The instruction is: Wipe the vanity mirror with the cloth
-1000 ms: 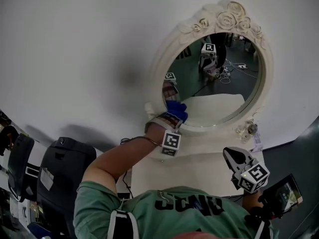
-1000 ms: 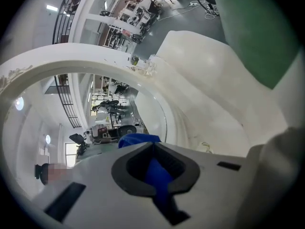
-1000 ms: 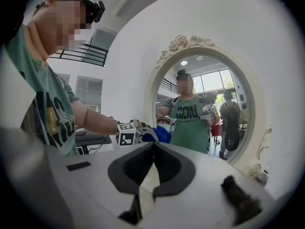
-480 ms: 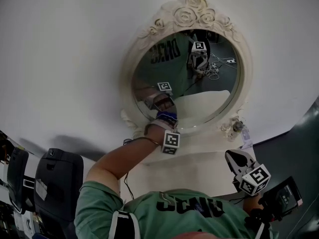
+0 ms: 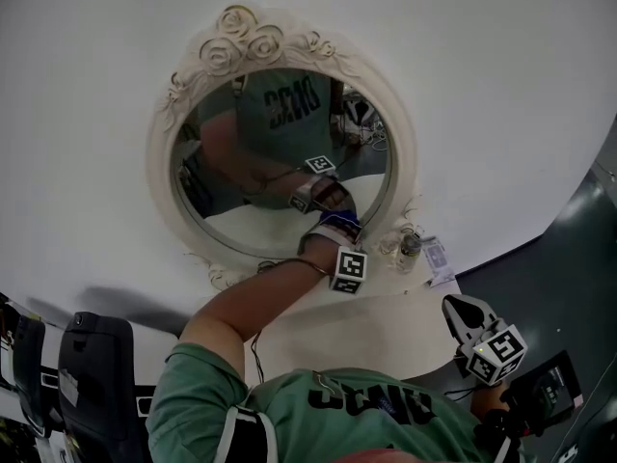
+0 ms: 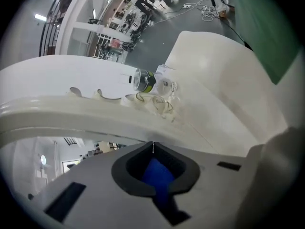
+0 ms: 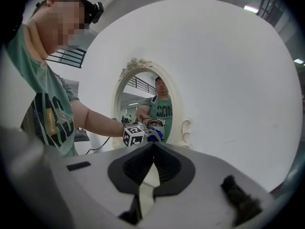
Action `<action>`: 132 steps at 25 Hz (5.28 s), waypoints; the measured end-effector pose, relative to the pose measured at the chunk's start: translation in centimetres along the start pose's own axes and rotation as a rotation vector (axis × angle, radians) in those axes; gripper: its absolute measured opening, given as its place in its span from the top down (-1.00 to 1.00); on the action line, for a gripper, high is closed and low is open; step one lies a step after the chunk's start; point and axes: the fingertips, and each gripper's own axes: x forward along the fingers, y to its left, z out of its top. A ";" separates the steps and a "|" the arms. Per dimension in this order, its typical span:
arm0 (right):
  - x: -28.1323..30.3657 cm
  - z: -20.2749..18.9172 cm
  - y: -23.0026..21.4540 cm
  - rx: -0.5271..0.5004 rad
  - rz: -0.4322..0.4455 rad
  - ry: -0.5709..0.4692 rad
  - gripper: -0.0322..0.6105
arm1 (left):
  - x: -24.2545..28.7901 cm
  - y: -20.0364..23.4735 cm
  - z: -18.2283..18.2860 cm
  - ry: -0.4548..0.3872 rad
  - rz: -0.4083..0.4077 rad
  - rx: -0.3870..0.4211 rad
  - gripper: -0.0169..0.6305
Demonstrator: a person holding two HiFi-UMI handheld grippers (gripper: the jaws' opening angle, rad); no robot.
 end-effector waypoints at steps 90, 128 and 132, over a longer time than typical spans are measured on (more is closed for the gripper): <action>10.5 4.5 14.6 -0.140 0.193 -0.034 0.86 | -14.4 -10.5 -18.7 0.153 0.040 -0.046 0.90; -2.4 0.2 -3.3 -0.071 -0.010 0.056 0.86 | 1.2 -0.5 2.0 -0.052 0.020 -0.169 0.90; -2.2 1.3 -2.7 -0.085 0.005 0.018 0.86 | -0.4 1.9 3.3 -0.088 0.076 -0.176 0.90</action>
